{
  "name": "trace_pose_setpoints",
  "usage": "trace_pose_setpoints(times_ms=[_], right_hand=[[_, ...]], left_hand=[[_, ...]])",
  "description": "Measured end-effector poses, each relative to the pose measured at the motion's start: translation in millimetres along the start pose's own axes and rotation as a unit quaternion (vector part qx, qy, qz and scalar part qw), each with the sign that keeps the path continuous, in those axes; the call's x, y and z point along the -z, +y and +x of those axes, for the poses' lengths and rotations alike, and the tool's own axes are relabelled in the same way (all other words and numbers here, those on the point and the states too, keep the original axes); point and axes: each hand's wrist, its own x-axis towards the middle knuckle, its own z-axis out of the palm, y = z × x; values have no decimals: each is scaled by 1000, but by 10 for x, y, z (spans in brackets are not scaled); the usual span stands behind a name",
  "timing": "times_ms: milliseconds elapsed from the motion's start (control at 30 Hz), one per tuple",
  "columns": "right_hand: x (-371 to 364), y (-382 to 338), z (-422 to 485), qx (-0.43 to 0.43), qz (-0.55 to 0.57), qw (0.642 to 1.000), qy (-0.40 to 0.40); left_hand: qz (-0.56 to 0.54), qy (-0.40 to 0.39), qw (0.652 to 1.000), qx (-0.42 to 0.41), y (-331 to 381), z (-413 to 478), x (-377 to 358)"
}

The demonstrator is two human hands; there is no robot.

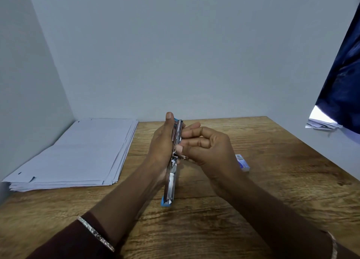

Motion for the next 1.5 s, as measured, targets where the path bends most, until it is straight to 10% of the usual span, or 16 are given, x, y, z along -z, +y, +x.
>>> trace_pose_setpoints(times_ms=[933,1500], right_hand=[[30,55,59,21,-178,980,-84],[119,-37,129,177,-391,881,-198]], left_hand=[[-10,-4,998,56,-80,11,88],[85,14,994,71,-83,-16,82]])
